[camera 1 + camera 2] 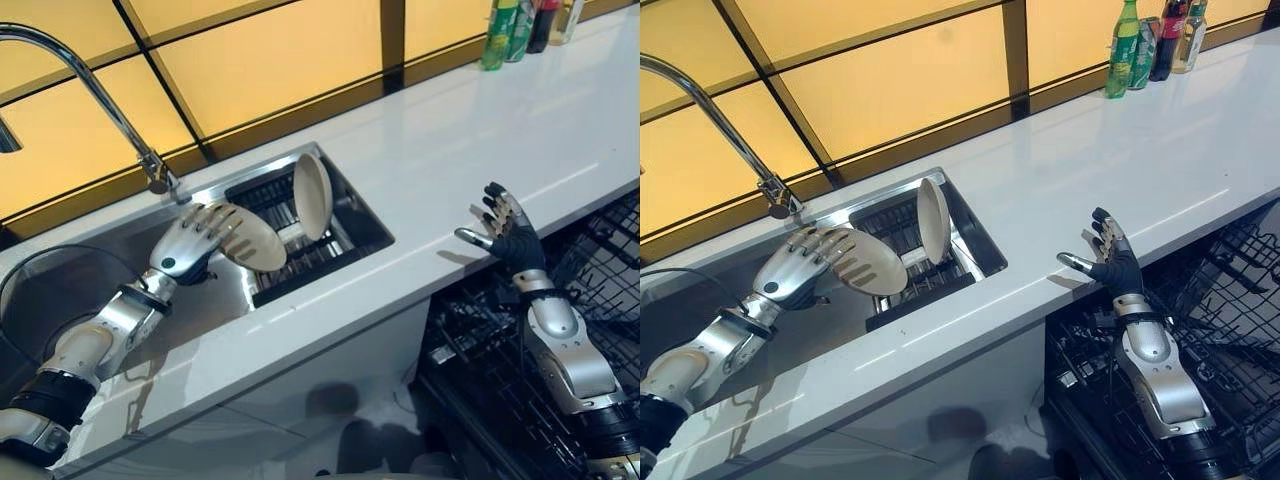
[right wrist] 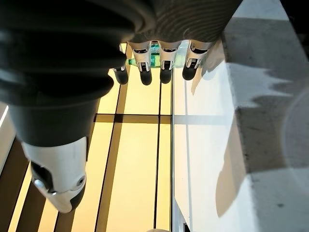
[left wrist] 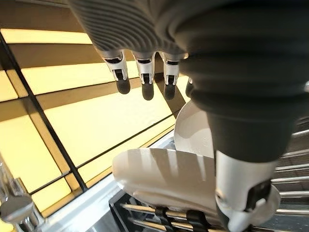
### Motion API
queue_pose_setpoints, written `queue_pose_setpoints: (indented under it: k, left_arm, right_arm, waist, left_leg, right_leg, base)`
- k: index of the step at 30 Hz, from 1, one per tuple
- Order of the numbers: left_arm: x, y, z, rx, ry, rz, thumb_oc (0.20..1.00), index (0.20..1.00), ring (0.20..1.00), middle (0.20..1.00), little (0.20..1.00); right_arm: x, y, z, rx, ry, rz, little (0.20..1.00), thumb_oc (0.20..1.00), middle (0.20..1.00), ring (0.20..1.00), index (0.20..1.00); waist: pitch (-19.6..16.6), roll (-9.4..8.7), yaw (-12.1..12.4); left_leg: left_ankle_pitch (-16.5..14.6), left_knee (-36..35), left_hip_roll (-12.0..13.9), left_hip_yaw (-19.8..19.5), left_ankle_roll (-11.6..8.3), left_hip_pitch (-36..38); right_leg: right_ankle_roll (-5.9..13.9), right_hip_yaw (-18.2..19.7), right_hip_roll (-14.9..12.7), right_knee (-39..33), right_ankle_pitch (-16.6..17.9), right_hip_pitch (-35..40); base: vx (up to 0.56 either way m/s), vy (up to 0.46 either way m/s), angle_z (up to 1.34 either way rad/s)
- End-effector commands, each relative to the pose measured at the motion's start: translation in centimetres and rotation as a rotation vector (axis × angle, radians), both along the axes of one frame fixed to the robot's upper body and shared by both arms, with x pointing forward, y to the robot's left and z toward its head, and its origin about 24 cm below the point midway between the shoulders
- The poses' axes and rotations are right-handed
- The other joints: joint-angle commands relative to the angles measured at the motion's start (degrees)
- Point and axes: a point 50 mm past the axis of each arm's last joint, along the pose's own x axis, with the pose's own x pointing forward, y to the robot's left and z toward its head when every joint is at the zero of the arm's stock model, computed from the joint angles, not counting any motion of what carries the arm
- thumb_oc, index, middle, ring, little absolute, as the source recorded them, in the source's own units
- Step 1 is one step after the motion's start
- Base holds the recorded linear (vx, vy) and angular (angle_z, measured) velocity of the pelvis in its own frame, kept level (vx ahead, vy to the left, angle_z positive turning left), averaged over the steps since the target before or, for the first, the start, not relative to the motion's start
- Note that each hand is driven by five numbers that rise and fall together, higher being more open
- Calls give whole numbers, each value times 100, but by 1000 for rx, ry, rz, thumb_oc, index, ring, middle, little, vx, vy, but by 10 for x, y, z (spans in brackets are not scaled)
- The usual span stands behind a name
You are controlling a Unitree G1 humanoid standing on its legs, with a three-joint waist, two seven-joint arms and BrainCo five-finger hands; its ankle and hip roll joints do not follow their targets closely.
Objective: Pick up plates and place into dishwasher.
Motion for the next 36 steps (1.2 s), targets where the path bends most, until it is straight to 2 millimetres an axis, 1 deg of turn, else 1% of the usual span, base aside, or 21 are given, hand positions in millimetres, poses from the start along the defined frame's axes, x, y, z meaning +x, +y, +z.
queue_pose_setpoints:
  k: [1,10,11,13,14,15,16,17,18,19,20,21,22,28,36]
  left_arm:
    - [10,9,27,48,-142,42,1000,1000,1000,1000,1000]
    - [12,-3,9,40,-155,8,1000,1000,1000,1000,1000]
    - [12,-5,8,37,-153,1,925,925,925,925,925]
    - [11,-6,5,37,-142,-3,896,896,896,896,896]
    - [11,-7,3,44,-127,-3,815,815,815,815,815]
    - [11,-8,1,48,-115,-2,752,752,752,752,752]
    - [10,-9,-3,51,-99,2,743,743,743,743,743]
    - [10,-9,-6,50,-84,3,667,667,667,667,667]
    - [9,-9,-9,49,-68,9,526,526,526,526,526]
    - [8,-9,-13,45,-53,16,442,442,442,442,442]
    - [8,-9,-13,44,-51,17,420,420,420,420,420]
    - [8,-10,-16,37,-35,27,322,322,322,322,322]
    - [7,-10,-21,32,-13,41,200,200,200,200,200]
    - [7,-10,-32,15,23,79,200,200,200,200,200]
    - [3,-12,-46,1,53,101,200,200,200,200,200]
  right_arm:
    - [-9,-11,-1,-53,16,-23,1000,1000,1000,1000,1000]
    - [-13,-18,1,-81,36,-33,1000,1000,1000,1000,1000]
    - [-13,-18,1,-85,38,-32,1000,1000,1000,1000,1000]
    - [-14,-20,1,-90,40,-32,1000,1000,1000,1000,1000]
    - [-15,-20,1,-96,43,-30,1000,1000,1000,1000,1000]
    - [-16,-21,2,-99,44,-29,1000,1000,1000,1000,1000]
    - [-17,-22,2,-104,45,-28,1000,1000,1000,1000,1000]
    - [-18,-22,2,-110,47,-27,1000,1000,1000,1000,1000]
    - [-18,-23,3,-114,47,-28,1000,1000,1000,1000,1000]
    - [-19,-25,4,-121,48,-29,1000,1000,1000,1000,1000]
    - [-19,-25,4,-121,48,-30,1000,1000,1000,1000,1000]
    - [-19,-26,6,-127,49,-30,1000,1000,1000,1000,1000]
    - [-19,-27,8,-135,49,-31,1000,1000,1000,1000,1000]
    - [-20,-32,14,-160,51,-31,1000,1000,1000,1000,1000]
    - [-25,-36,15,-179,68,-31,1000,1000,1000,1000,1000]
  waist:
    - [-151,-223,-48]
    - [-149,-147,-210]
    - [-148,-133,-227]
    - [-142,-112,-252]
    - [-140,-101,-278]
    - [-137,-95,-294]
    - [-134,-81,-312]
    - [-127,-68,-330]
    - [-119,-56,-345]
    - [-108,-38,-356]
    - [-106,-36,-356]
    - [-98,-16,-366]
    - [-88,4,-381]
    - [-41,80,-415]
    - [1,119,-427]
  left_leg:
    - [-290,457,-687,-64,532,-486]
    - [-299,454,-762,-26,551,-376]
    - [-303,458,-772,-19,556,-369]
    - [-305,466,-787,-7,563,-358]
    - [-309,472,-799,-7,568,-344]
    - [-310,471,-805,-2,571,-331]
    - [-311,467,-815,3,576,-314]
    - [-314,473,-830,7,582,-300]
    - [-313,476,-841,15,587,-291]
    - [-309,480,-852,22,589,-282]
    - [-309,480,-853,23,589,-280]
    - [-303,479,-862,22,590,-274]
    - [-297,476,-877,18,597,-272]
    - [-289,515,-926,-1,610,-285]
    - [-285,578,-963,-39,607,-294]
  right_leg:
    - [106,-41,-107,739,-337,-339]
    - [123,53,-117,799,-323,-298]
    - [125,64,-121,807,-325,-298]
    - [123,78,-125,825,-324,-294]
    - [123,92,-123,837,-324,-287]
    - [124,98,-127,839,-320,-280]
    - [124,105,-128,842,-318,-271]
    - [122,116,-129,846,-314,-264]
    - [120,123,-132,849,-310,-260]
    - [120,127,-141,853,-306,-251]
    - [120,128,-143,853,-306,-248]
    - [121,137,-147,862,-303,-248]
    - [120,151,-148,868,-301,-255]
    - [102,190,-164,897,-296,-262]
    - [81,163,-220,945,-306,-243]
  base:
    - [42,39,-2]
    - [36,46,-1]
    - [26,53,-1]
    - [26,44,-4]
    - [34,36,-5]
    - [45,44,-3]
    - [42,44,-5]
    - [42,51,-10]
    - [40,54,-15]
    - [27,39,-13]
    - [29,40,-7]
    - [30,46,-2]
    - [33,52,0]
    - [25,49,0]
    - [25,45,1]
